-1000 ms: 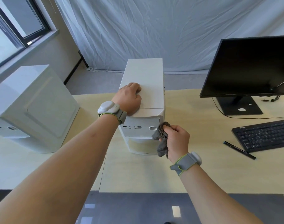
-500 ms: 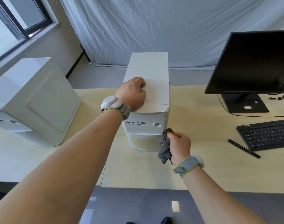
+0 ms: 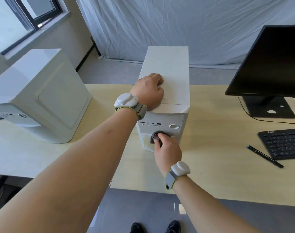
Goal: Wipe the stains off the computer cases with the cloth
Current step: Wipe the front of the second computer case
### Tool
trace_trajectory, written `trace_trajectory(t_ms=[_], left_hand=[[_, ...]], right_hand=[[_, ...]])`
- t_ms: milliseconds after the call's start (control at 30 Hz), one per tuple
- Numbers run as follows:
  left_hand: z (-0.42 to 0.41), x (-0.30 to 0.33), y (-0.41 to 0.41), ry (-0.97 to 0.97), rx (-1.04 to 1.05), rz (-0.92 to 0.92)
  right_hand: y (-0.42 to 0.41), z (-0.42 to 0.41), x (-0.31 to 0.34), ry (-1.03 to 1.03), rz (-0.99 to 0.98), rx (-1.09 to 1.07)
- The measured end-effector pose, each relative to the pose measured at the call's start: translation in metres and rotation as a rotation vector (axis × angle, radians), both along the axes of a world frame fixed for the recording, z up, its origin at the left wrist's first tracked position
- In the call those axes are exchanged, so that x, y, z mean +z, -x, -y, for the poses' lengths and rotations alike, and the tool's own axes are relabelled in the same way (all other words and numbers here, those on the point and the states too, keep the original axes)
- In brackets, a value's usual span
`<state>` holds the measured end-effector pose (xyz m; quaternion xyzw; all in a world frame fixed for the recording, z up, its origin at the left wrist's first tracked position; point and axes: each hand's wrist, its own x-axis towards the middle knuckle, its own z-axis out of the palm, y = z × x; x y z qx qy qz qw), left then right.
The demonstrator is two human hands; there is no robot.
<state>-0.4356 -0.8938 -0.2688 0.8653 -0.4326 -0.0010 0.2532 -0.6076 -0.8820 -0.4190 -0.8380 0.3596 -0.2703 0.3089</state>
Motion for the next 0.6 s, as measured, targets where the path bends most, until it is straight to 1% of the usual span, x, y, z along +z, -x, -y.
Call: trace_trajectory(t_ms=[233, 333, 467, 600], left_hand=[[-0.001, -0.003, -0.002, 0.003, -0.003, -0.008], [-0.002, -0.002, -0.003, 0.000, -0.013, -0.027], [-0.002, -0.001, -0.003, -0.002, -0.013, -0.020], [0.001, 0.000, -0.001, 0.004, 0.000, -0.006]], right_hand=[[-0.041, -0.029, -0.001, 0.203, -0.124, 0.278], [-0.050, -0.035, -0.005, 0.209, -0.158, 0.339], [-0.011, -0.002, -0.007, 0.297, -0.069, 0.263], [0.035, 0.038, -0.008, 0.323, -0.136, 0.152]])
